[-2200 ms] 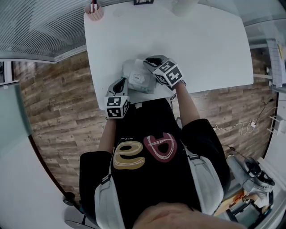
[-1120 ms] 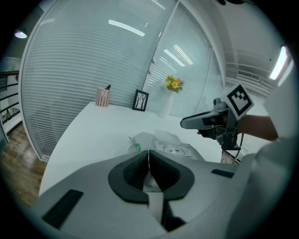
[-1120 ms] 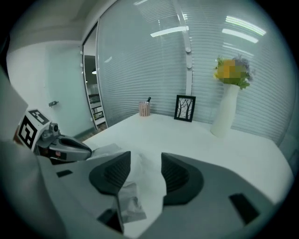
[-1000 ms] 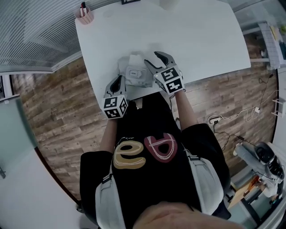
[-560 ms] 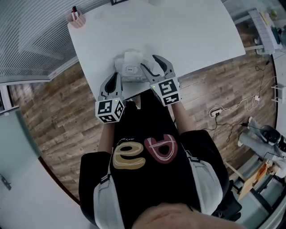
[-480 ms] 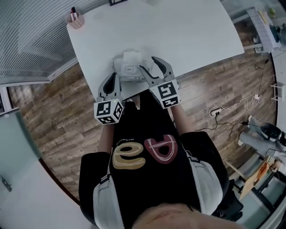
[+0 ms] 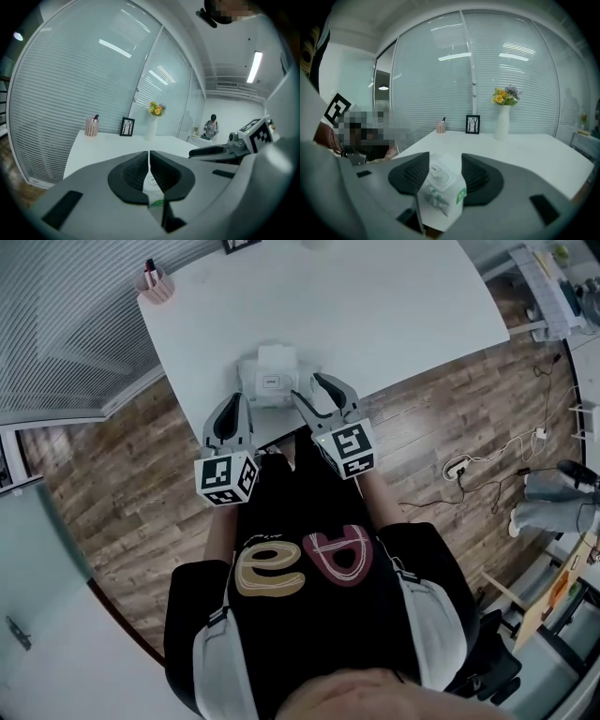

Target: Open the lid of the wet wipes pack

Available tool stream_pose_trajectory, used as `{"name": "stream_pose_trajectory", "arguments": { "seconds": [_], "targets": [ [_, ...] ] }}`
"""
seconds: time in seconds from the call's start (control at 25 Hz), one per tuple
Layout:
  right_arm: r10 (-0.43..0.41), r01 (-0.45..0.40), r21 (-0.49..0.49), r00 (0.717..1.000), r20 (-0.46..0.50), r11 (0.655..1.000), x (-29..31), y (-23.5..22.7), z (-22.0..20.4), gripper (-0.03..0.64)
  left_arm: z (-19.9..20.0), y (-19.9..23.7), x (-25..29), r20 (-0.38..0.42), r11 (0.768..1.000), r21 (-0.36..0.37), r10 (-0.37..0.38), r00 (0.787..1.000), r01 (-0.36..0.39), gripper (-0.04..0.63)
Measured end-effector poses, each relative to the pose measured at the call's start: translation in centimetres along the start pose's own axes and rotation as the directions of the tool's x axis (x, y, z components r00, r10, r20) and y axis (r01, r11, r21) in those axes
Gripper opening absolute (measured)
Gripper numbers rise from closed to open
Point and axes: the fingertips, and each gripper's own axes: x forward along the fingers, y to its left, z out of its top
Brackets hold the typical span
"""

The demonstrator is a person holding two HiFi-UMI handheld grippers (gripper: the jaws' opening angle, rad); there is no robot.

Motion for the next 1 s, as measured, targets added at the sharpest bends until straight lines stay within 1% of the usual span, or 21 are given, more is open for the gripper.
{"name": "stream_pose_trajectory", "arguments": {
  "seconds": [0.2,0.36,0.48,0.76,0.88,1.0],
  "targets": [
    [-0.022,0.022,-0.003,1.0,0.023,1.0,-0.3,0.2,0.4,0.166,-0.2,-0.5,0.0,-0.007,1.0,0.011,-0.018,1.0,0.018,0.019],
    [-0.028,0.028,-0.004,0.999,0.033,1.0,-0.1,0.2,0.6,0.107,0.0,-0.6,0.2,0.006,1.0,0.006,-0.024,1.0,0.024,0.02],
    [-0.027,0.027,-0.011,0.999,0.035,1.0,0.0,0.4,0.8,0.079,0.2,-0.7,0.2,0.01,1.0,0.012,-0.024,1.0,0.024,0.018],
    [-0.023,0.023,-0.021,0.999,0.033,1.0,0.0,0.8,0.7,0.031,0.2,-1.0,0.2,0.021,0.999,0.021,-0.031,0.999,0.031,0.018],
    [-0.02,0.02,-0.013,0.999,0.032,1.0,-0.2,1.0,0.6,0.025,-0.1,-1.3,0.1,0.016,0.999,0.026,-0.042,0.999,0.041,0.018],
    [-0.021,0.021,0.014,0.999,0.035,1.0,-0.3,1.1,0.5,0.021,-0.2,-1.4,0.1,0.011,0.998,0.027,-0.05,0.999,0.05,0.018]
  ]
}}
